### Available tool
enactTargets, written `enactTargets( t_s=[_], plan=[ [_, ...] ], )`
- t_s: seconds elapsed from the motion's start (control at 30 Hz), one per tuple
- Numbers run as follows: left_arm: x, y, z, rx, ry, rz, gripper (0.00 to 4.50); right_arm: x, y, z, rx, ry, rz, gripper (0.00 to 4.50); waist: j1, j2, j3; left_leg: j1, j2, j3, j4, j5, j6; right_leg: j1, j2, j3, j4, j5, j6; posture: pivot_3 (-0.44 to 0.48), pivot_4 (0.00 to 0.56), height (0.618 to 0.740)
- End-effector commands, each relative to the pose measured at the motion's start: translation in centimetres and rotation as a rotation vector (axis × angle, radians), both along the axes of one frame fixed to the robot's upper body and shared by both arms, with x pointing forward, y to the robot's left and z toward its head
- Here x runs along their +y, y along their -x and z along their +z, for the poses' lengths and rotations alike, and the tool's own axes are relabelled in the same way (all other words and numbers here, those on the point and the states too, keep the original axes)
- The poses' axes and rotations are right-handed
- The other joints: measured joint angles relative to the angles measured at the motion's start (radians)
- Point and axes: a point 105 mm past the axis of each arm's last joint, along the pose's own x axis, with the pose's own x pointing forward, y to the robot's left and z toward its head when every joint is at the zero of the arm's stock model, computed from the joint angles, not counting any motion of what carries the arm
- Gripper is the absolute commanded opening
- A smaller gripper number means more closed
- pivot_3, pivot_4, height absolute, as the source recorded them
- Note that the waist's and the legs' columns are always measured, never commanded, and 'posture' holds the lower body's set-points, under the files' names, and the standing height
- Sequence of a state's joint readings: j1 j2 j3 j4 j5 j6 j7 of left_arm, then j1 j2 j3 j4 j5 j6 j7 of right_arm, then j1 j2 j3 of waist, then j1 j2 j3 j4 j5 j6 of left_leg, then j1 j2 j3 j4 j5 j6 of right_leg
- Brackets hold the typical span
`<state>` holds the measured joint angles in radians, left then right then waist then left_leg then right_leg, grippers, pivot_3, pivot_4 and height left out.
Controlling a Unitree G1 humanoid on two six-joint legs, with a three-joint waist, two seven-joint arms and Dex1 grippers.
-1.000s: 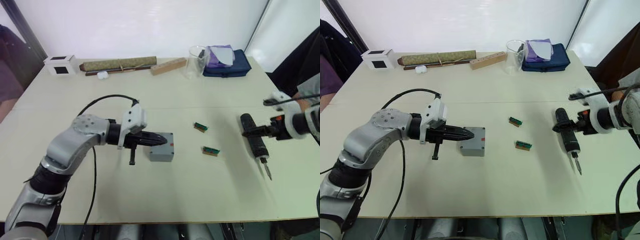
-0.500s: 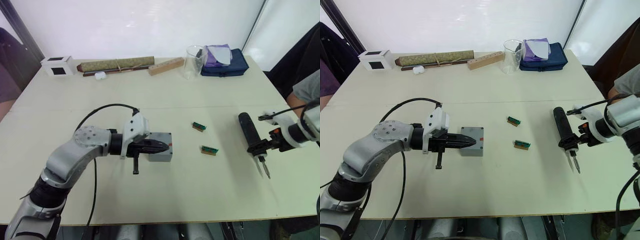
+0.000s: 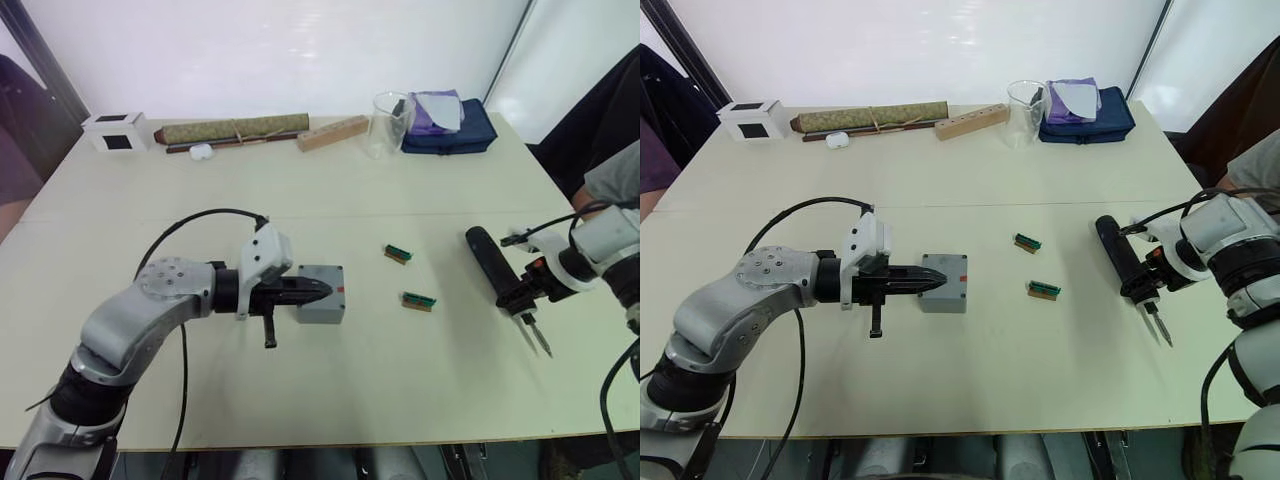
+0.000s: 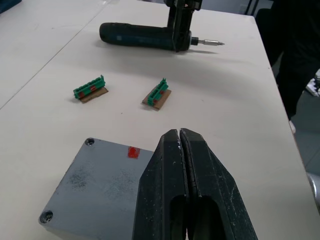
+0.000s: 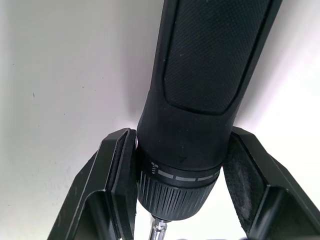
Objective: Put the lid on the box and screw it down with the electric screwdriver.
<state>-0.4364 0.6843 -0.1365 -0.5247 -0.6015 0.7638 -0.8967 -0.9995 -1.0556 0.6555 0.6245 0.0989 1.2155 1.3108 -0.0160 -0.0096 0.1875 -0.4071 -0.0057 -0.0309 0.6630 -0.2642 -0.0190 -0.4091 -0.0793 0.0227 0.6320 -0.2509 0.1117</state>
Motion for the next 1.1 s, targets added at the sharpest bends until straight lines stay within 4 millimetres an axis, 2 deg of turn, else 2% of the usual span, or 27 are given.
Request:
enactTargets(
  t_s=[0.03, 0.07, 0.17, 0.27, 0.37, 0.43, 0.47, 0.5, 0.53, 0.57, 0.6, 0.63, 0.73, 0.8, 0.9, 1.1],
  plan=[
    [1.0, -0.2, 0.8, -0.036, -0.006, 0.021, 0.0, -0.1, -0.4, -0.1, -0.02, -0.016, -0.01, 2.13, -0.001, 0.0, 0.0, 0.0, 0.0, 0.0, 0.0, 0.0, 0.0, 0.0, 0.0, 0.0, 0.0, 0.0, 0.0, 0.0, 0.15, 0.74],
    [1.2, -0.4, 0.8, -0.035, -0.011, 0.029, 0.0, -0.1, -0.6, 0.2, -0.036, -0.019, -0.021, 2.13, -0.002, 0.0, 0.0, 0.0, 0.0, 0.0, 0.0, 0.0, 0.0, 0.0, 0.0, 0.0, 0.0, 0.0, 0.0, 0.0, 0.15, 0.74],
    [2.9, -1.5, 0.7, -0.033, -0.045, 0.078, 0.0, -0.1, -2.6, 3.5, -0.197, -0.043, -0.013, 2.13, -0.009, 0.001, 0.001, 0.0, 0.0, 0.002, 0.001, 0.0, 0.0, 0.0, 0.0, 0.001, 0.0, 0.0, 0.0, 0.0, 0.15, 0.74],
    [3.9, -2.0, 0.6, -0.029, -0.064, 0.102, 0.0, 0.3, -3.6, 5.8, -0.304, -0.07, 0.017, 2.13, -0.007, 0.005, 0.003, 0.0, 0.0, 0.003, 0.0, 0.001, -0.001, -0.002, 0.0, 0.002, 0.001, 0.001, 0.0, 0.0, 0.15, 0.74],
    [4.9, -2.5, 0.7, -0.015, -0.063, 0.128, 0.0, 2.6, -4.7, 10.3, -0.5, -0.217, 0.092, 2.13, -0.004, 0.007, 0.004, -0.002, 0.0, 0.003, -0.001, 0.001, -0.001, -0.005, 0.0, 0.002, 0.002, 0.001, 0.0, 0.0, 0.15, 0.74],
    [5.2, -2.7, 0.8, -0.01, -0.063, 0.134, 0.0, 3.3, -4.9, 12.0, -0.587, -0.254, 0.133, 2.13, -0.003, 0.006, 0.004, -0.002, 0.0, 0.002, -0.002, 0.001, -0.001, -0.006, 0.0, 0.002, 0.003, 0.001, 0.0, 0.0, 0.15, 0.74],
    [5.5, -2.8, 0.8, 0.002, -0.065, 0.139, 0.0, 6.4, -4.9, 15.3, -0.752, -0.4, 0.224, 2.13, -0.002, 0.006, 0.004, -0.003, 0.0, 0.002, -0.002, 0.001, -0.001, -0.007, 0.0, 0.002, 0.003, 0.001, 0.0, 0.0, 0.15, 0.74],
    [5.7, -2.9, 0.8, 0.011, -0.066, 0.142, 0.0, 8.1, -4.3, 17.7, -0.864, -0.502, 0.283, 2.13, -0.002, 0.006, 0.004, -0.003, 0.0, 0.002, -0.003, 0.001, -0.001, -0.007, 0.0, 0.002, 0.003, 0.001, 0.0, 0.0, 0.15, 0.74],
    [5.9, -3.0, 0.6, 0.025, -0.073, 0.146, 0.0, 11.2, -3.0, 20.3, -1.016, -0.659, 0.383, 2.13, -0.005, 0.006, 0.004, -0.003, 0.0, 0.002, -0.003, 0.001, -0.001, -0.008, 0.0, 0.002, 0.003, 0.001, 0.0, 0.0, 0.15, 0.74],
    [6.0, -3.1, 0.5, 0.035, -0.078, 0.148, 0.0, 12.6, -1.6, 21.7, -1.115, -0.758, 0.432, 2.13, -0.005, 0.006, 0.004, -0.003, 0.0, 0.003, -0.004, 0.001, -0.001, -0.009, 0.0, 0.002, 0.004, 0.001, 0.0, 0.0, 0.15, 0.74],
    [6.1, -3.3, 0.3, 0.041, -0.085, 0.146, 0.0, 14.1, -0.7, 22.1, -1.199, -0.834, 0.455, 2.13, -0.007, 0.005, 0.004, -0.003, 0.0, 0.002, -0.005, 0.001, -0.001, -0.009, 0.0, 0.002, 0.004, 0.001, 0.0, 0.0, 0.15, 0.74],
    [6.1, -3.4, 0.3, 0.044, -0.087, 0.144, 0.0, 15.1, -0.1, 21.6, -1.217, -0.884, 0.447, 2.13, -0.008, 0.005, 0.004, -0.003, 0.002, 0.002, -0.004, 0.001, -0.001, -0.01, 0.002, 0.002, 0.005, 0.001, 0.0, 0.0, 0.15, 0.74],
    [5.9, -3.5, 0.5, 0.042, -0.091, 0.13, 0.0, 17.4, 0.9, 19.8, -1.203, -0.964, 0.405, 2.13, 0.012, 0.003, 0.003, -0.004, 0.002, -0.001, -0.005, 0.001, -0.002, -0.012, 0.003, 0.001, 0.014, -0.002, -0.003, 0.0, 0.15, 0.74],
    [5.8, -3.5, 0.9, 0.04, -0.086, 0.118, 0.0, 18.5, 1.5, 19.4, -1.216, -1.017, 0.392, 2.13, 0.024, 0.001, 0.002, -0.004, 0.001, -0.002, -0.003, 0.003, -0.005, -0.011, 0.0, 0.0, 0.014, -0.002, -0.003, 0.0, 0.15, 0.74],
    [5.7, -3.5, 1.0, 0.037, -0.086, 0.111, 0.0, 19.1, 1.5, 19.5, -1.24, -1.099, 0.321, 2.13, 0.023, 0.002, 0.003, -0.004, -0.003, 0.001, 0.001, 0.003, -0.005, -0.01, -0.003, 0.003, 0.015, 0.0, -0.001, 0.0, 0.15, 0.74],
    [5.3, -3.2, 1.0, 0.038, -0.079, 0.103, 0.0, 19.9, 1.6, 19.9, -1.293, -1.133, 0.28, 2.13, 0.002, 0.001, 0.003, -0.004, -0.002, 0.0, -0.001, 0.003, -0.005, -0.012, -0.001, 0.003, 0.016, 0.0, -0.001, 0.0, 0.15, 0.74]
  ],
)
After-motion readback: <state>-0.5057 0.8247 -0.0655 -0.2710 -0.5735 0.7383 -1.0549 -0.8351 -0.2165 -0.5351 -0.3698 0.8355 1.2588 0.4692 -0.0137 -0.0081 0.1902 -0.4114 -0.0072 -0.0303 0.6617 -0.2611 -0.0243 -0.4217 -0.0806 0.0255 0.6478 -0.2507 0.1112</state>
